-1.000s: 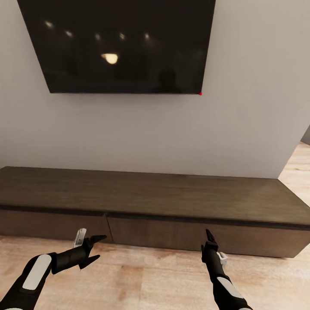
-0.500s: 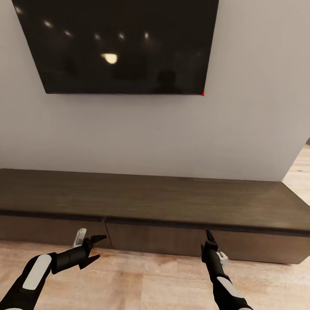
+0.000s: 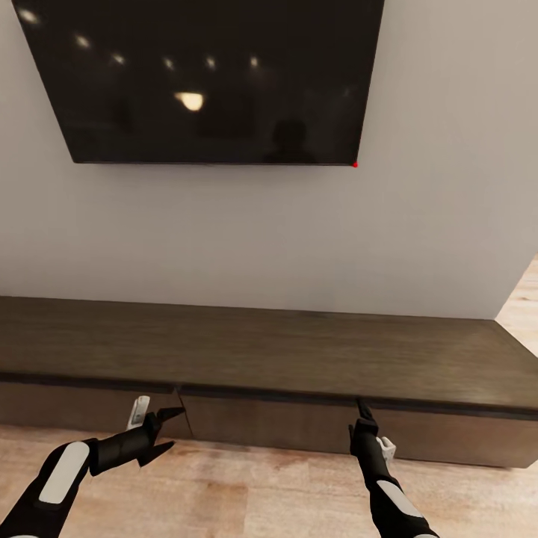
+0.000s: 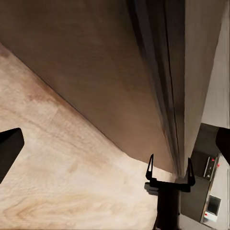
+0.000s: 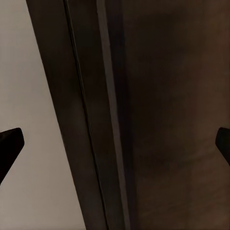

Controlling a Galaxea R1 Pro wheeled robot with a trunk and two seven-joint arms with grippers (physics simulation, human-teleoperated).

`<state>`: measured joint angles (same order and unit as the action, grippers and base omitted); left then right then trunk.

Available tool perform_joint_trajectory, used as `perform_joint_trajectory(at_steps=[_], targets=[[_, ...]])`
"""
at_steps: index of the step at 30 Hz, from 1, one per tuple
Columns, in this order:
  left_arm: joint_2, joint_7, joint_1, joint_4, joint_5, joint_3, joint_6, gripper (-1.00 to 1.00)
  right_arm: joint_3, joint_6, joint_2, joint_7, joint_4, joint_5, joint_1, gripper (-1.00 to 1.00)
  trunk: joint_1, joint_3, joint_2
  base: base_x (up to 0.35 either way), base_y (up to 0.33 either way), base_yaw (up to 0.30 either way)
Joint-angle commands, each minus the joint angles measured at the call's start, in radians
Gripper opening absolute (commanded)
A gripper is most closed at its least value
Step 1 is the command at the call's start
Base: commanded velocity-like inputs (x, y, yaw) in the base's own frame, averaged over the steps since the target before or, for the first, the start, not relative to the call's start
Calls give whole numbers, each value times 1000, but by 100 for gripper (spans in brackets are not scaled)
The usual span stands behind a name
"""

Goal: Place each of the two pumpkins and all three candles from the living room inside a cabinet in the living room (use any cabinet), then make sure every cabinet is closed, and position the cauldron so it is next to a table in the living room.

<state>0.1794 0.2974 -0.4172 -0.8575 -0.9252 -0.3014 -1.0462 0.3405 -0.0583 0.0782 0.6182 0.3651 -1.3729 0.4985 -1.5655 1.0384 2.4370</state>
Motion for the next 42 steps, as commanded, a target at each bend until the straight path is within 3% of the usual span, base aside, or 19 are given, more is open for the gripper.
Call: perform_joint_trajectory(at_steps=[1, 5, 8, 33, 36, 42], targets=[[0, 16, 1, 0, 0, 0, 0, 100, 0, 0, 0, 0, 0, 0, 0, 100, 0, 0, 0, 2, 0, 0], [2, 110, 3, 0, 10, -1, 0, 100, 0, 0, -1, 0, 0, 0, -1, 100, 0, 0, 0, 84, -18, 0], [6, 131, 3, 1, 13, 0, 0, 100, 0, -1, -2, 0, 0, 0, 0, 100, 0, 0, 0, 59, -25, 0], [8, 138, 3, 2, 4, 1, 0, 100, 0, 0, -2, 0, -2, 0, 0, 100, 0, 0, 0, 15, -17, 0], [11, 139, 3, 1, 2, 0, 0, 100, 0, 0, -2, 0, -2, 0, 0, 100, -12, 9, 21, 1, -1, 0], [12, 140, 3, 2, 2, -1, 0, 100, 0, 0, -2, 0, -2, 0, 0, 100, -12, 9, 21, 0, 0, 0]])
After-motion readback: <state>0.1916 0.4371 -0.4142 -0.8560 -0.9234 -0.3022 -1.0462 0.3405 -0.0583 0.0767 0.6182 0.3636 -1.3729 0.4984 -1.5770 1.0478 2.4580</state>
